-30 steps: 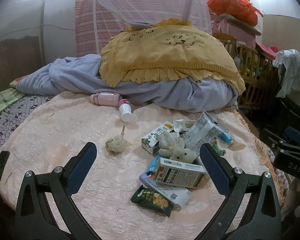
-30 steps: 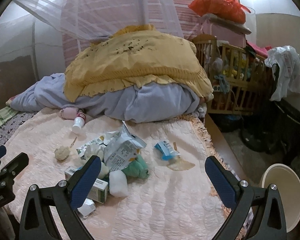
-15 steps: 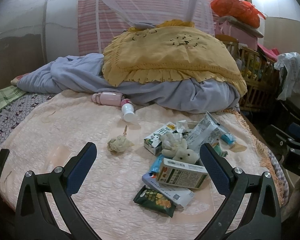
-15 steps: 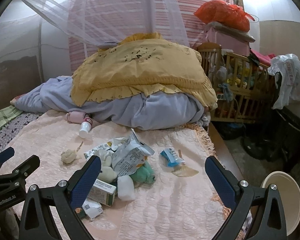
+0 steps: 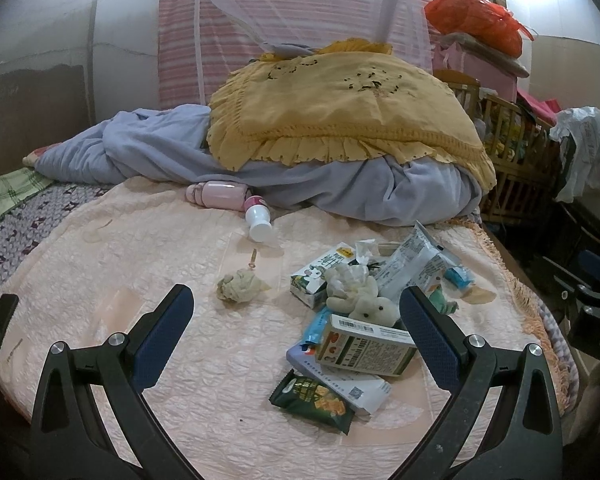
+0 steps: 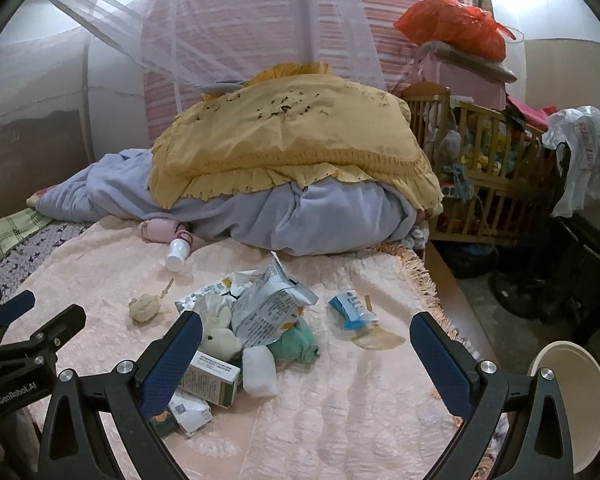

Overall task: Collect trash
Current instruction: 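Hover both tools over the pile of trash on the bed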

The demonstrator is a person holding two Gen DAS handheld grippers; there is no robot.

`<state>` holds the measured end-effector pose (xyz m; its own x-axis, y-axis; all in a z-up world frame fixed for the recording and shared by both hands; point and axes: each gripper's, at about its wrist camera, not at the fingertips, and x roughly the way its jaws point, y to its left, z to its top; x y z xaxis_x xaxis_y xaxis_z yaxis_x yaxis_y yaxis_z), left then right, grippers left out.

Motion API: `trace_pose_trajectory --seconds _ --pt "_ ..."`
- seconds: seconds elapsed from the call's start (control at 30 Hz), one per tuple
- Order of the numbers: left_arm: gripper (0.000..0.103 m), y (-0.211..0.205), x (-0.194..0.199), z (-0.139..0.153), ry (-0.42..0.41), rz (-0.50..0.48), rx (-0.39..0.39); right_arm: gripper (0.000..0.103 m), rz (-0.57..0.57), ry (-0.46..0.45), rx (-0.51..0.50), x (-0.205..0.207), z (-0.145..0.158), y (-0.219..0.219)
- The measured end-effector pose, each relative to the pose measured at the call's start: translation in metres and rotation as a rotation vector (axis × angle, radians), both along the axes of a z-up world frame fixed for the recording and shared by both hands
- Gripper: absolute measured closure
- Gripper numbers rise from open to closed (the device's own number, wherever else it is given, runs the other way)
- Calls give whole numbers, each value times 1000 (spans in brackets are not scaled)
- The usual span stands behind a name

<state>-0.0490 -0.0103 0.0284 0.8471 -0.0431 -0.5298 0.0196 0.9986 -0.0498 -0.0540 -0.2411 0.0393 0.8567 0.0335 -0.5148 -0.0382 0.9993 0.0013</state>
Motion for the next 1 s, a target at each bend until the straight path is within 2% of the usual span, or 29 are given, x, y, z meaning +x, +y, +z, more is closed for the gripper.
trace_pose_trajectory --seconds 1.0 --pt "1 12 7 -11 44 21 -7 0 34 26 2 3 -6 8"
